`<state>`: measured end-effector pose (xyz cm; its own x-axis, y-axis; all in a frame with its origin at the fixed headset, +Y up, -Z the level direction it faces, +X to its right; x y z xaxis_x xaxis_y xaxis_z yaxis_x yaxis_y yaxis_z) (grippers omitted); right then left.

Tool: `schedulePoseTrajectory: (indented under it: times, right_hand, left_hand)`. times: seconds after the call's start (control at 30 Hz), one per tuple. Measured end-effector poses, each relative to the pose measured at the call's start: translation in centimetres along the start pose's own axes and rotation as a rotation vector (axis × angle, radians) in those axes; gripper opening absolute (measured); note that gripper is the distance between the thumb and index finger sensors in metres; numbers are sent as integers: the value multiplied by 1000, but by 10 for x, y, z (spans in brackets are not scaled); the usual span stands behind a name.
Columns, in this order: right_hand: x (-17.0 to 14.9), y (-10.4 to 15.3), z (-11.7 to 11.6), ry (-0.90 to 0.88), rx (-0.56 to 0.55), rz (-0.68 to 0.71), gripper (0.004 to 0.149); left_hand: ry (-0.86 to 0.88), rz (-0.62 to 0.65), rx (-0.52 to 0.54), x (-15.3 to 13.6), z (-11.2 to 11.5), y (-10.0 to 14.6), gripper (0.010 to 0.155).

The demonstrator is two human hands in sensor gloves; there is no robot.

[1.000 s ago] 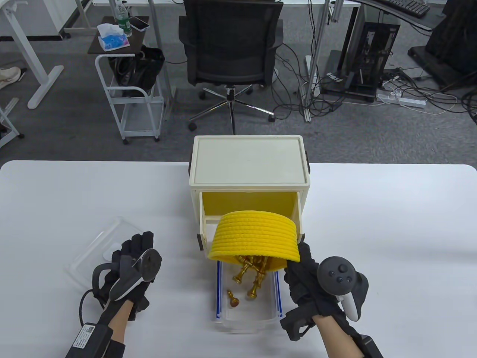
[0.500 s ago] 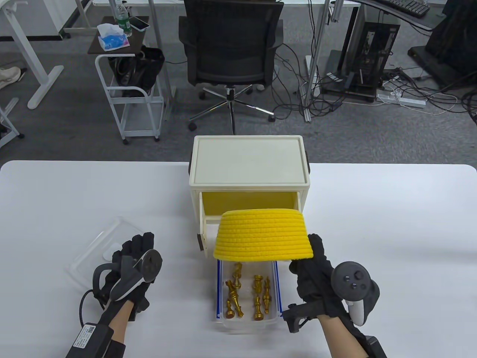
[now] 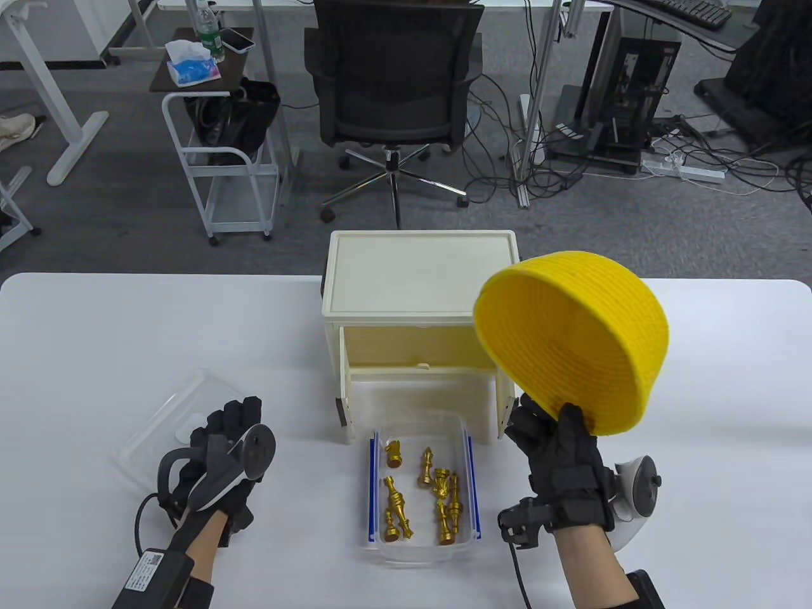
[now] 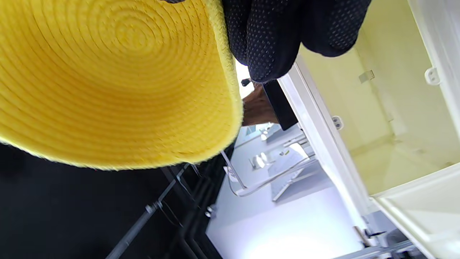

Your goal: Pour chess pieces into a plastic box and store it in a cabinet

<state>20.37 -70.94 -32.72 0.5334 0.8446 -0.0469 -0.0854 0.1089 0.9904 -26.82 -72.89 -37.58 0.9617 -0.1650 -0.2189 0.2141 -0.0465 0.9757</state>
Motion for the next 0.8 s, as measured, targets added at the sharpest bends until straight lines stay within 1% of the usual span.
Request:
schedulePoseTrajectory:
  times: [0.07, 0.1, 0.2, 0.27, 0.37, 0.53, 0.63, 0.8]
  right_hand:
    - [-1, 2, 5, -20, -54, 8, 62]
    - [-2, 3, 9, -53, -87, 16, 62]
    - [-7, 4, 18, -202, -134, 19, 62]
    - [-8, 5, 26, -241, -173, 36, 63]
    - [-11, 5, 34, -272, -212, 33, 64]
    - [-22, 4, 51, -340, -292, -21, 66]
    - [-30, 4, 65, -385, -354, -52, 67]
    - [-44, 7, 90, -356, -455, -82, 67]
  left_hand:
    - [-2, -2, 0, 0, 0, 0, 68]
    - [0, -4, -2, -1, 0, 0, 68]
    - [-2, -5, -8, -1, 0, 0, 68]
    - [-11, -4, -12, -1, 1, 0, 68]
    - [-20, -4, -15, -1, 1, 0, 68]
    - [-27, -2, -22, -1, 1, 0, 68]
    - [-38, -3, -28, -1, 2, 0, 68]
    - [-55, -5, -34, -1, 2, 0, 68]
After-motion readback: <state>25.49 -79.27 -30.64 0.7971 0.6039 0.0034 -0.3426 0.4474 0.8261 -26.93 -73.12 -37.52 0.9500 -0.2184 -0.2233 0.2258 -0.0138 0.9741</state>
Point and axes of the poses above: the tracker on the back of each hand, its own x axis roughly to the thumb side, its own y axis roughly from the fingertips to the wrist, z = x × y, the point moved 5 cm from there along -y, roughly from the wrist to the fingertips, and after that the axes turned 11 degrees about -z, right-handed, at the moved point
